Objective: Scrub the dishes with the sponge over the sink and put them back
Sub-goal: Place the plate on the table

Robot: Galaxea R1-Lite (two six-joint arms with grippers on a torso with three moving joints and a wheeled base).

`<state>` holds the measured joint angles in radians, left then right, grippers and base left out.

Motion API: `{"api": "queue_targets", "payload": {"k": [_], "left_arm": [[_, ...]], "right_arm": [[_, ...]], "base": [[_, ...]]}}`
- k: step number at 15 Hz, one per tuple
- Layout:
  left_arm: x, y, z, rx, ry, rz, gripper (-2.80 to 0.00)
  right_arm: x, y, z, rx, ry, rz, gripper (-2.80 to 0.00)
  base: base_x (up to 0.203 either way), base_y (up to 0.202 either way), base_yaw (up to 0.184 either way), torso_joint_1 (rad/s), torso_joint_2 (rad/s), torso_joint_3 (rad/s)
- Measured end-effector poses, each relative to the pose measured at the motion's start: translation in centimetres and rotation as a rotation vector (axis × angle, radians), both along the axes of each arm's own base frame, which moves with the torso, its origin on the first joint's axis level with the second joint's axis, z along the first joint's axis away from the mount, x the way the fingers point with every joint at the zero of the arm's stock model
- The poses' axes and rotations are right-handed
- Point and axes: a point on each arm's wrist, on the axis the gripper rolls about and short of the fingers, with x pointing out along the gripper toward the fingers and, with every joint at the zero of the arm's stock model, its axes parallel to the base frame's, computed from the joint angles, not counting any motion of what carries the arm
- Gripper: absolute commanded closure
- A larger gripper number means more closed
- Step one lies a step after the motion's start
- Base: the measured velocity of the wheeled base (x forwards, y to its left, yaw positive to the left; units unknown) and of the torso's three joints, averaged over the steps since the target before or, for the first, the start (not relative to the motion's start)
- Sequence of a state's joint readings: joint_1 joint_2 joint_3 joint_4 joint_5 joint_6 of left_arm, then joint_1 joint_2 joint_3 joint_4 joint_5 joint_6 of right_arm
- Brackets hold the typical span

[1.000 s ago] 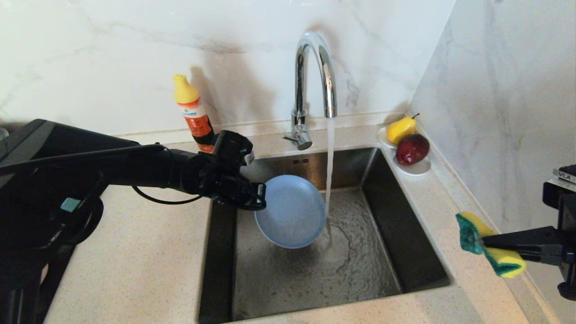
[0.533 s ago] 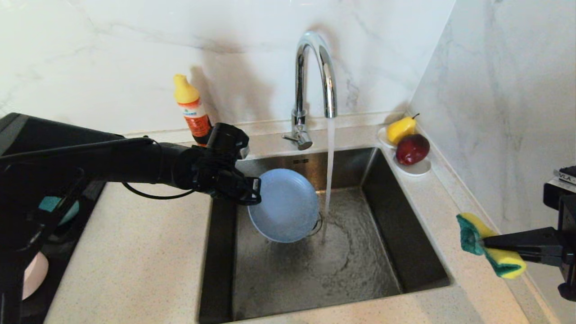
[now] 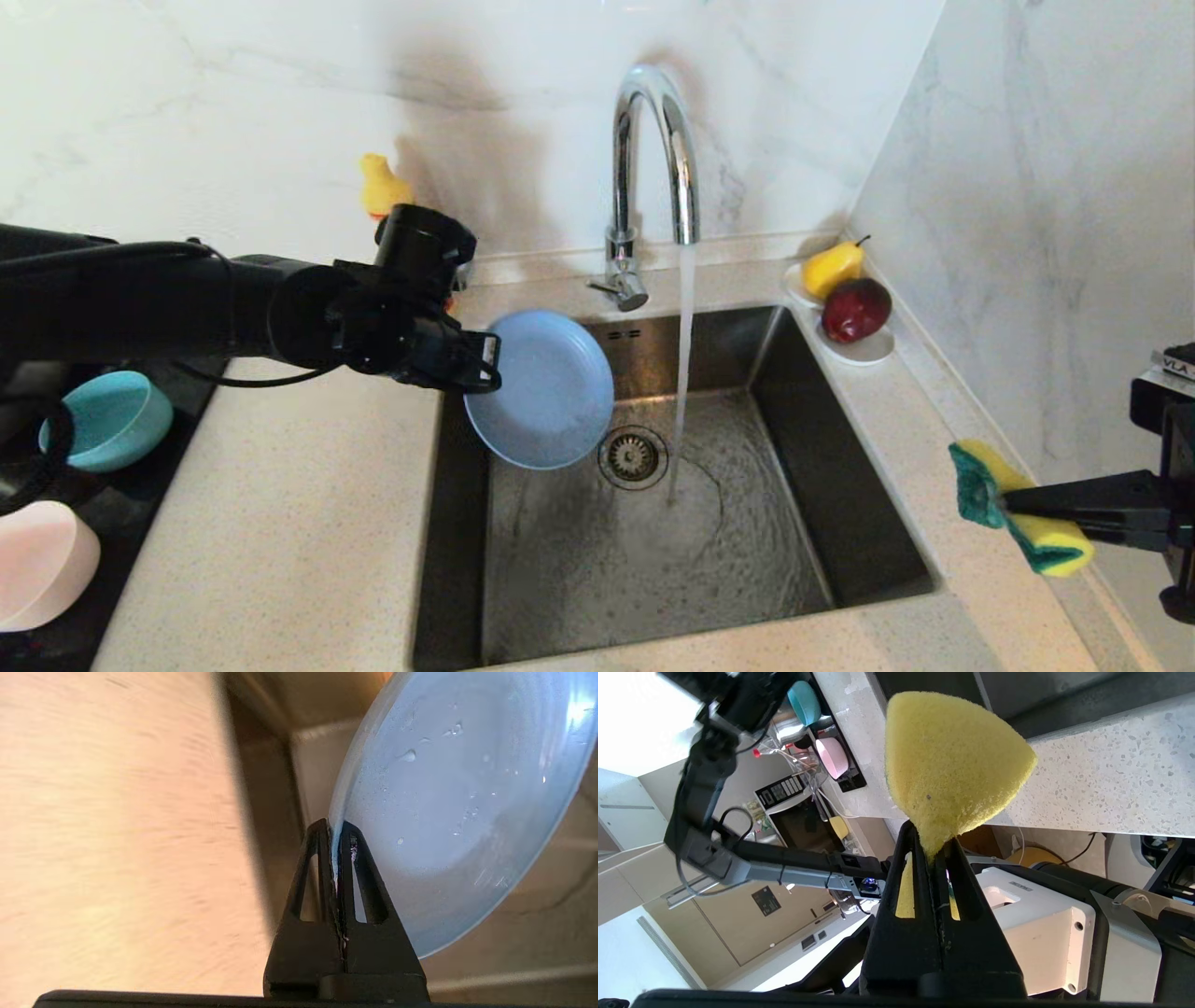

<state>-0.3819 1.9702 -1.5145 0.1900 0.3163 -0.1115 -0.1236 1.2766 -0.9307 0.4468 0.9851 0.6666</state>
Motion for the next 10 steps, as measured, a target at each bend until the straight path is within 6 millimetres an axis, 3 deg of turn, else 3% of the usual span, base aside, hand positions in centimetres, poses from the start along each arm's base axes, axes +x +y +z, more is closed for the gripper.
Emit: {"api": "queue_targets", "payload": {"k": [5,10], "left_arm": [[-2.8,1.3,3.2,-0.011,-0.073,0.024,0.0],[-4.9,3.9,3.0,-0.05,-0.038,0.081,0.0]], "right_arm": [[0.0,0.0,-0.2,0.001,0.008,-0.001,0.0],[0.2,-0.3,-0.5,-0.005,-0.002,-0.01,0.0]], "base": [[0.0,0.0,0.0,0.0,0.0,0.0],[0.0,0.0,0.0,0.0,0.0,0.0]]}}
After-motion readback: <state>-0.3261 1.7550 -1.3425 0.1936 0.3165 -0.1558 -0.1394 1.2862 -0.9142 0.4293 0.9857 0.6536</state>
